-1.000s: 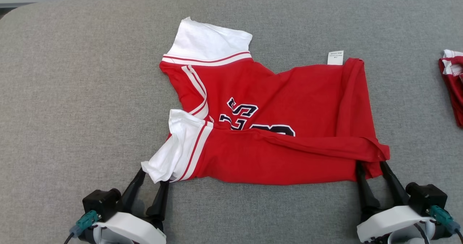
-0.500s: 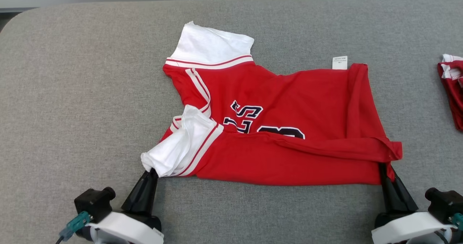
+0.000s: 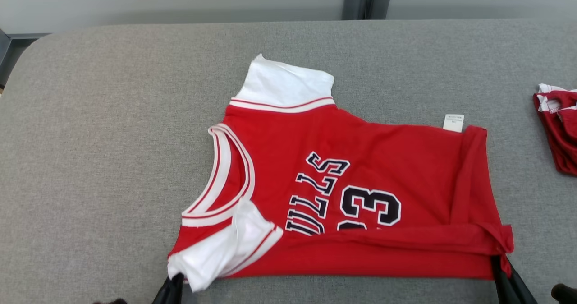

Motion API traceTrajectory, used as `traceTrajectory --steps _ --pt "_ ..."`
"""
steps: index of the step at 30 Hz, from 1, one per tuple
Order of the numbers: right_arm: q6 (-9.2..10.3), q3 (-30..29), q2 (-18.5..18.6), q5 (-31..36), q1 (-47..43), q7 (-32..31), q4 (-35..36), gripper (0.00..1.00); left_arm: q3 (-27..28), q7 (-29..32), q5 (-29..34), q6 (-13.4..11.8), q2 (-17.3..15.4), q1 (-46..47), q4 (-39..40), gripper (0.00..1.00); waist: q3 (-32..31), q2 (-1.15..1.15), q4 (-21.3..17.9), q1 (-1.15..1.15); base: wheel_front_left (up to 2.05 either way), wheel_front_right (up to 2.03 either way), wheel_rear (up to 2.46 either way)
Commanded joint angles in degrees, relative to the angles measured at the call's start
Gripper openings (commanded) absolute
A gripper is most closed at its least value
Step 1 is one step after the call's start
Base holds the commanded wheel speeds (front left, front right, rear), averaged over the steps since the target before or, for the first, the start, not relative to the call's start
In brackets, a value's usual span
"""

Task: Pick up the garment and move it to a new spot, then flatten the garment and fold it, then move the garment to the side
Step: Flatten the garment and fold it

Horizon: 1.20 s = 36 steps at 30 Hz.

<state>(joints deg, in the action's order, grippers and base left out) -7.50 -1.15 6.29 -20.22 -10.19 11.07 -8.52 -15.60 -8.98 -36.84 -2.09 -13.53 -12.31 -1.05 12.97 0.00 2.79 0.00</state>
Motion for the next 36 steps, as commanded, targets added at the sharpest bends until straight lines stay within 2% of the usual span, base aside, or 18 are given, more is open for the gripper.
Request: traceTrajectory --steps 1,5,8,9,10,11,17,24,32,36 --pt "0.02 -0.49 0.34 -0.15 -1.00 -0.37 -0.06 0.00 0.46 0.48 -0.72 -0.83 -0.20 -1.46 1.16 0.00 -0.52 0.00 -0.10 0.00 0.00 0.00 0.00" --pt "0.02 -0.90 0.63 -0.90 -2.05 -0.41 -0.93 0.00 0.28 2.28 -1.50 -2.09 -0.46 -4.51 4.06 0.00 -0.99 0.00 -0.21 0.00 0.00 0.00 0.00" --pt "0.02 -0.93 0.59 -1.63 -0.71 -0.80 -2.47 0.00 -0.06 3.18 -1.20 -1.80 -1.08 -3.52 4.42 0.00 -1.18 0.00 -0.38 0.00 0.00 0.00 0.00" --pt "0.02 -0.80 0.59 -1.66 -0.15 -0.78 -2.84 0.35 -0.03 3.36 -1.45 -1.51 -1.02 -2.48 4.05 0.00 -1.22 0.00 -0.45 0.00 0.00 0.00 0.00" --pt "0.02 -0.35 0.49 -1.68 0.35 -0.95 -3.18 1.00 -0.20 3.63 -1.14 -1.43 -1.41 -1.59 3.46 0.36 -1.36 0.00 -0.62 0.00 0.00 0.00 0.00" --pt "0.02 0.09 0.45 -1.70 0.76 -0.59 -3.12 1.00 -0.28 3.69 -0.91 -1.24 -1.51 -0.92 2.83 1.00 -1.47 0.00 -0.82 0.00 0.00 0.00 0.00" --pt "0.01 1.23 0.85 0.50 2.09 1.38 0.68 1.00 0.54 2.29 1.12 -2.50 -2.30 1.98 1.42 1.00 -1.95 0.00 -2.89 0.00 0.00 0.00 0.00" --pt "0.01 -0.72 0.35 5.11 3.02 2.57 9.66 1.00 2.14 -1.68 4.52 -5.52 -2.60 3.21 5.72 1.00 -2.15 0.00 -4.08 0.00 0.00 0.00 0.00" --pt "0.01 -2.87 -1.26 8.88 5.72 -0.31 16.25 1.00 3.48 -1.86 8.10 -8.00 -4.52 7.13 10.19 1.00 -2.21 0.00 -4.49 0.00 0.00 0.00 0.00" --pt "0.01 -2.66 -1.77 9.58 6.61 -1.58 17.33 1.00 2.93 -0.61 9.04 -7.76 -5.19 10.72 10.03 1.00 -1.54 0.00 -4.37 0.00 0.00 0.00 0.00"
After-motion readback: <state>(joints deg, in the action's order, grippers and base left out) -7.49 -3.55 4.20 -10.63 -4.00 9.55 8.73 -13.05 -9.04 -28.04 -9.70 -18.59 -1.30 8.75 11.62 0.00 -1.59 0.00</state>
